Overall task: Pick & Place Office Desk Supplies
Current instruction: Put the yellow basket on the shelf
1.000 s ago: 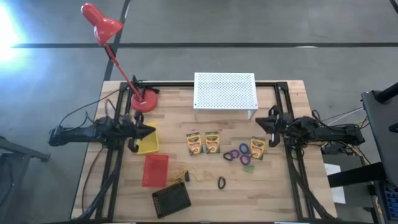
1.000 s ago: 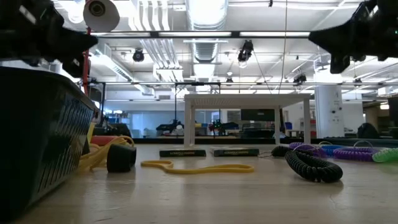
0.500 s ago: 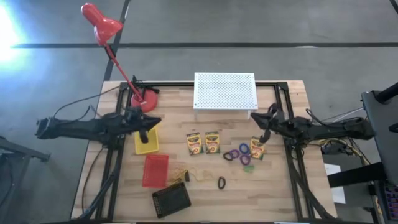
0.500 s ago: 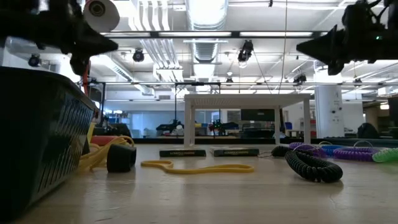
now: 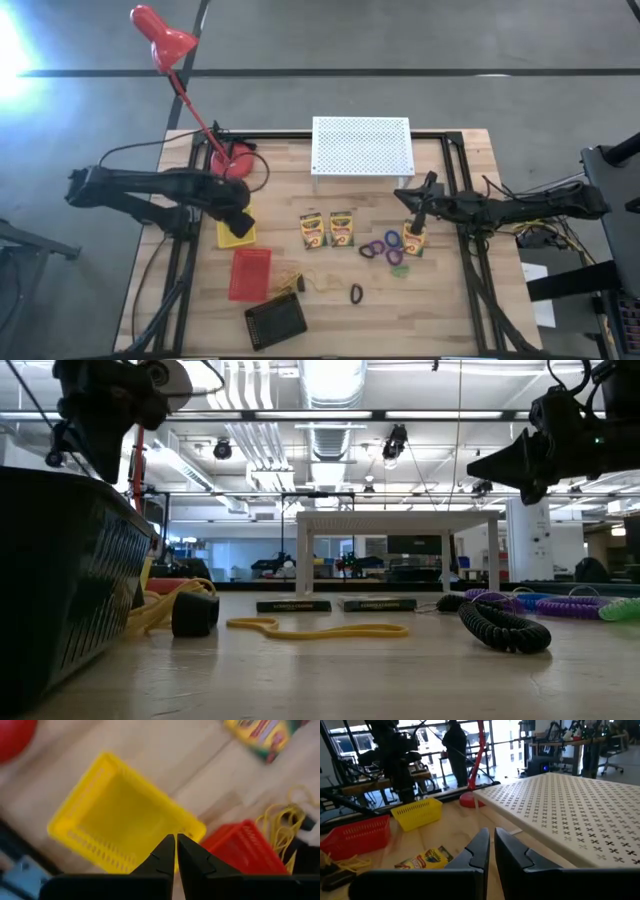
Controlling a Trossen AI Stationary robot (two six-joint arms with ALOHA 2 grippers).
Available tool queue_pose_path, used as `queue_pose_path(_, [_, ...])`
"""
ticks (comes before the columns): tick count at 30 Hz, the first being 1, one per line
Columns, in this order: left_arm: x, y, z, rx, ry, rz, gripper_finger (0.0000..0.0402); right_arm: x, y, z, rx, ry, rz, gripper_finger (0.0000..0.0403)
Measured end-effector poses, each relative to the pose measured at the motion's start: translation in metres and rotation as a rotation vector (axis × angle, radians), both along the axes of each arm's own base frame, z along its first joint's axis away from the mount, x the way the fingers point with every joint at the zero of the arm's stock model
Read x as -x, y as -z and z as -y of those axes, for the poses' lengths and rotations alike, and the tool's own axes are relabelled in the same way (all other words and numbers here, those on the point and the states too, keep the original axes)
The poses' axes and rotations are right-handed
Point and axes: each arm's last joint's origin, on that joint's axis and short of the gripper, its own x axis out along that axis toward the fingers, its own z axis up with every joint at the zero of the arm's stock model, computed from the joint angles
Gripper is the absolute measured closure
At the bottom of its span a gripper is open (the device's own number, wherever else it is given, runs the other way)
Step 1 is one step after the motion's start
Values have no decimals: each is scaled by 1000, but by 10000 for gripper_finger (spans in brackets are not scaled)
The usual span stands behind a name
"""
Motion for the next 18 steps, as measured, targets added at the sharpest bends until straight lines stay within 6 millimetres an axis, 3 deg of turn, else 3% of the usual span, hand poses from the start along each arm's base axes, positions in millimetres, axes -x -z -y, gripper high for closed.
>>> queue_pose_path(5, [-13,19,0,8,-8,-76,375,-1,3,0,-2,0,-23,364])
queue_pose_path(11, [-35,39,-3,-30,-43,-23,371,-2,4,0,-21,1,-30,343])
queue_pose_path(18, [-37,49,-4,-32,-66,-61,296,-2,4,0,-23,2,-30,316])
